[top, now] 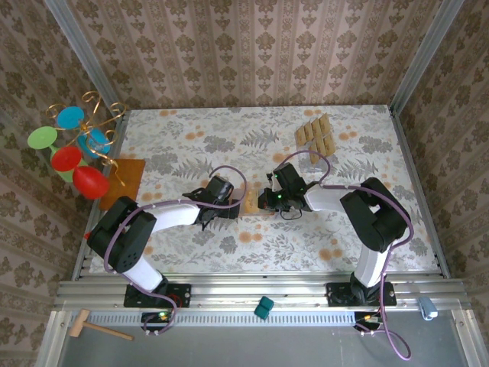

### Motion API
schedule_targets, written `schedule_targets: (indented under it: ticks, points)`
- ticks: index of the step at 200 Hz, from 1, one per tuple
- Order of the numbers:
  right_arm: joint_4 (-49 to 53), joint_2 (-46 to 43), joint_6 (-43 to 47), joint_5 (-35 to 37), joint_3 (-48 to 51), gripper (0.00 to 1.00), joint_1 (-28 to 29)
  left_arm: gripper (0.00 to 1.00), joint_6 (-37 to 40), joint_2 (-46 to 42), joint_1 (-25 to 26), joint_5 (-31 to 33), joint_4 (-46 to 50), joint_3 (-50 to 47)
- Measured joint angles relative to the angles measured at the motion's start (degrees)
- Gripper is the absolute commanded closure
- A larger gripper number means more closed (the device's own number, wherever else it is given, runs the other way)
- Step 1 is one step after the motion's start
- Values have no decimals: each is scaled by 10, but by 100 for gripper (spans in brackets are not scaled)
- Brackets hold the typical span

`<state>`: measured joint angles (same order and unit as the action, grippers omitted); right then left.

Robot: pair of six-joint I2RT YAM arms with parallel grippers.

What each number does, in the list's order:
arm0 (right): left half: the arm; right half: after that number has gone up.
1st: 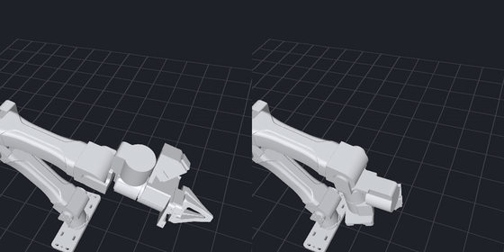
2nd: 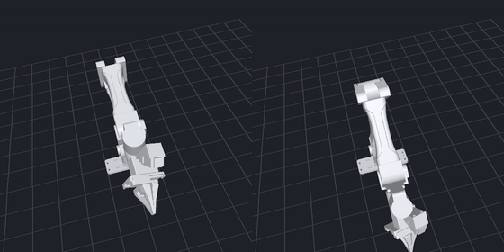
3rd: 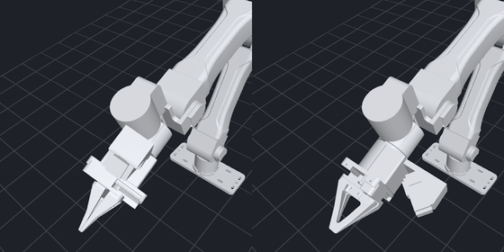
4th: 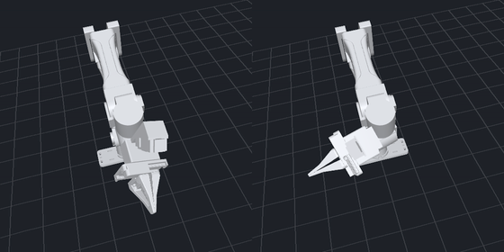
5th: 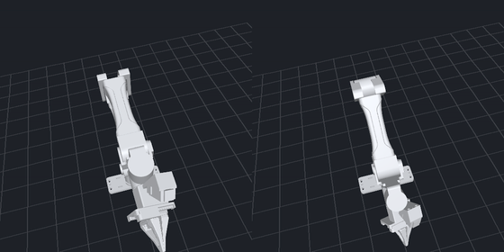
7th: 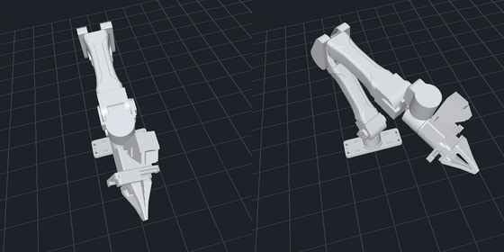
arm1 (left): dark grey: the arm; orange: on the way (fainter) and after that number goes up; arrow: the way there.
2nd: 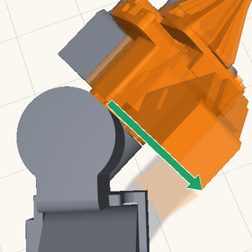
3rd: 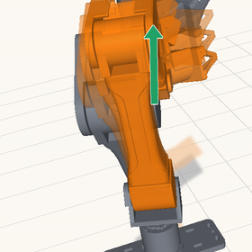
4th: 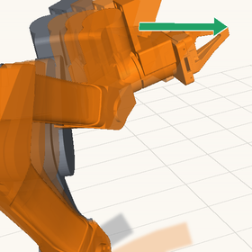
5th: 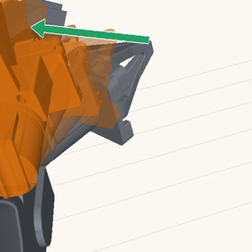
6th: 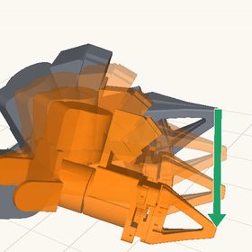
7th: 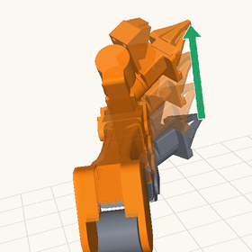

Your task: Put the credit cards into the card holder

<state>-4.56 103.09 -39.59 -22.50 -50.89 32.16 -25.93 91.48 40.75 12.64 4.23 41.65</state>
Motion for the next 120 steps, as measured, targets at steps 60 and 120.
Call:
schedule_targets:
  ticks: [60,120]
  points:
    - [-13,2,-3,2,8,100,0,0,0,0,0,0,0,0]
    - [-29,2,-14,9,19,100,-3,0,0,0,0,0,0,0]
